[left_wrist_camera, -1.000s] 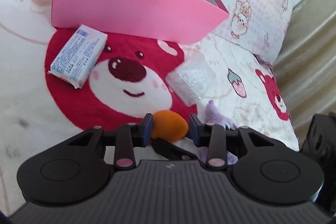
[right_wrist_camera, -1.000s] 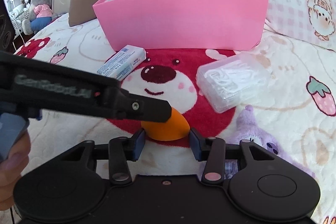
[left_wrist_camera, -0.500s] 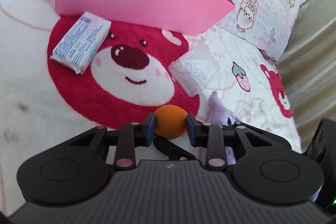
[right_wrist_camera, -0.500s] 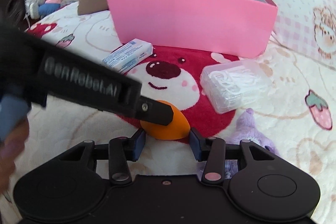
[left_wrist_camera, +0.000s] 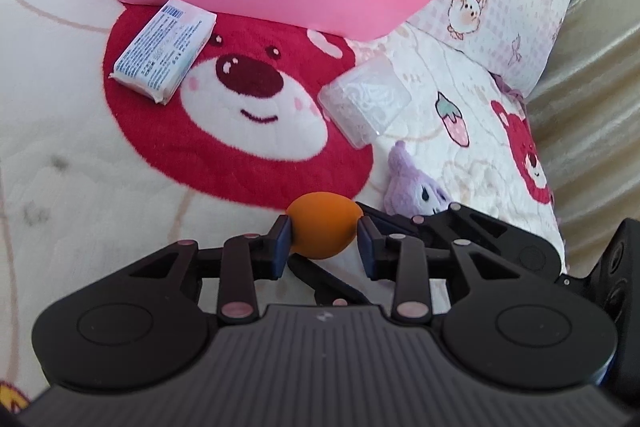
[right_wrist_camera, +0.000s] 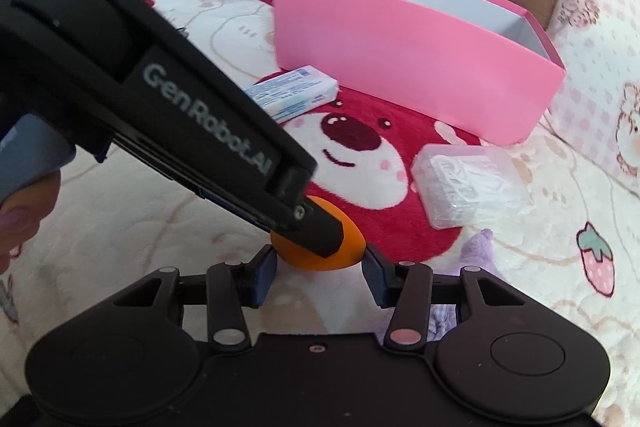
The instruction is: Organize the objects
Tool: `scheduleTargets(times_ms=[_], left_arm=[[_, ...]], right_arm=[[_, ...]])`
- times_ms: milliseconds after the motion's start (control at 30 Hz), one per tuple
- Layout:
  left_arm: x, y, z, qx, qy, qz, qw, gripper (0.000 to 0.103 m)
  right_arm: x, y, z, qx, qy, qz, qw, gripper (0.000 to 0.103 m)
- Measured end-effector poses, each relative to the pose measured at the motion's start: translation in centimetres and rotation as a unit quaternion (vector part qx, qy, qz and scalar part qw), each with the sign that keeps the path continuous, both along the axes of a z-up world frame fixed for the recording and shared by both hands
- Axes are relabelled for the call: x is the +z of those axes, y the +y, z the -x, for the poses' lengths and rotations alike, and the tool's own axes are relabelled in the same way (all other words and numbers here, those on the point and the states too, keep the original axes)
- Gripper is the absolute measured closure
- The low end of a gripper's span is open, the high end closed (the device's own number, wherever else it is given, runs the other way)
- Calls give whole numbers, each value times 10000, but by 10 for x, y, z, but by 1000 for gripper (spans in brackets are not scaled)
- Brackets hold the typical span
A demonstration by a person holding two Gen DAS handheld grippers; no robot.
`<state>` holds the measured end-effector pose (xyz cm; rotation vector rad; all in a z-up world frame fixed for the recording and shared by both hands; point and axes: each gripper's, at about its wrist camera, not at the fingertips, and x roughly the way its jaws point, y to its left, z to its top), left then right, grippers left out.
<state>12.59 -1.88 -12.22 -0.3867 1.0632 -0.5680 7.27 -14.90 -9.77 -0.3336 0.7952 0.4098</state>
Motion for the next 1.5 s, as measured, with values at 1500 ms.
scheduleTargets(times_ms=[1500], left_arm=[[145,29,27,-63,-595,-262,9979,57]], right_arm=[[140,21,5,508,-141,-653,9965,17]])
